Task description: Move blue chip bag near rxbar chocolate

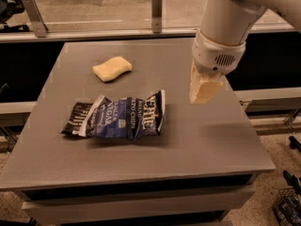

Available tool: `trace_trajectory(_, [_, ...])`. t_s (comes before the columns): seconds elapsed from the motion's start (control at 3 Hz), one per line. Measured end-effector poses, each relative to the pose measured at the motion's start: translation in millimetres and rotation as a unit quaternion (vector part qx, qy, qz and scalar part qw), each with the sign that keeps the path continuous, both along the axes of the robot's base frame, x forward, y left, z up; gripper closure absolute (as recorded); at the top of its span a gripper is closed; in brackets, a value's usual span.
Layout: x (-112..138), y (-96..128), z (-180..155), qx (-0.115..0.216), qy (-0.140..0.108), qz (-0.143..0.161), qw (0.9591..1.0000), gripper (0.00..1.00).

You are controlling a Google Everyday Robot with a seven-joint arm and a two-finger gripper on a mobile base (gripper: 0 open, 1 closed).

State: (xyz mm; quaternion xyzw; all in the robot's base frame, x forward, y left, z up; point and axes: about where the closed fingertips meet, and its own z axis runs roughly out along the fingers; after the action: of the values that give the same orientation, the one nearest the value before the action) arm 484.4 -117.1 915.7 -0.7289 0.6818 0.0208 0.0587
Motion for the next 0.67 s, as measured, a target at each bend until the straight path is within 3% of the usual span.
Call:
trace_trajectory(0.33, [20, -37, 18, -0.003, -0.015, -0.035, 0.9993, 1.00])
trace_trajectory(0.67, [34, -60, 28, 0.011, -0.026, -0.068, 0.9973, 0.82])
